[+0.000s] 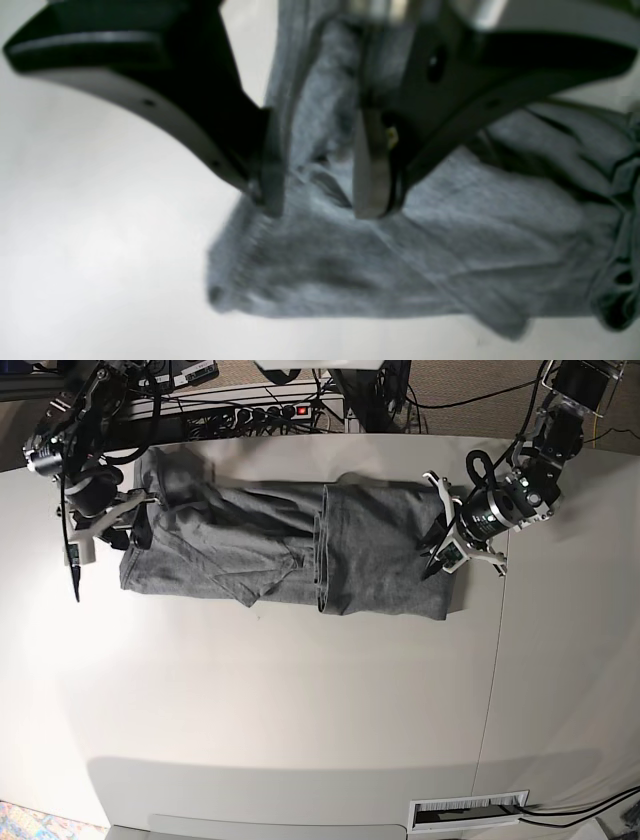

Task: Fold the T-shirt properly
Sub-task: 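Grasp the folded edge with the left gripper, right gripper at the hem end, then lift the hem end with the right gripper and fold it toward the left gripper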

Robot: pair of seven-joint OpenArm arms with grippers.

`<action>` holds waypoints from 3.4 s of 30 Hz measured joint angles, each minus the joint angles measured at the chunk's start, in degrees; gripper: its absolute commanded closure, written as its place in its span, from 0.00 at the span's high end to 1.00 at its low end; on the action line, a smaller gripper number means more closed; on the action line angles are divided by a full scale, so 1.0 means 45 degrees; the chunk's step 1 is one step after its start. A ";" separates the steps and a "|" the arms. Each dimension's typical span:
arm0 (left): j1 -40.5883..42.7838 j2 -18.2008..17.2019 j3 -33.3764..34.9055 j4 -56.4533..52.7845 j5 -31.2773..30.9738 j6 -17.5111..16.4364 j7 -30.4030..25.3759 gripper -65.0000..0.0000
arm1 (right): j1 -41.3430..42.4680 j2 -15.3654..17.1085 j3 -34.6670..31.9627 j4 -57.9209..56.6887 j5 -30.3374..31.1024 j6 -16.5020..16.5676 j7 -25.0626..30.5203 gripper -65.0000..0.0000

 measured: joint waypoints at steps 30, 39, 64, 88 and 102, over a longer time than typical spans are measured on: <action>0.0034 -0.0005 0.0000 -0.0024 -0.0107 0.0019 -0.0117 0.00 | -0.0350 -0.0010 0.0437 -0.0699 -0.0330 -0.0588 0.0976 0.66; 0.0097 -0.0005 0.0000 -0.0024 -0.0102 0.0053 -0.0194 0.00 | 0.0636 -0.0010 0.0437 -0.3206 0.1093 -0.0593 0.0379 0.66; 0.0107 -0.0005 0.0000 -0.0024 -0.0102 0.0083 -0.0243 0.00 | 0.0753 -0.0534 0.0437 -0.3517 0.2001 -0.0549 -0.0277 0.66; 0.0136 -0.0010 0.0000 -0.0073 -0.0092 0.0078 -0.0427 0.00 | 0.0855 -0.1205 -0.0520 -0.3517 0.3055 -0.0505 -0.0816 0.66; 0.0136 -0.0010 0.0000 -0.0073 -0.0102 0.0073 -0.0427 0.00 | 0.0850 -0.1209 -0.0962 -0.3521 0.2633 -0.0534 -0.1477 0.00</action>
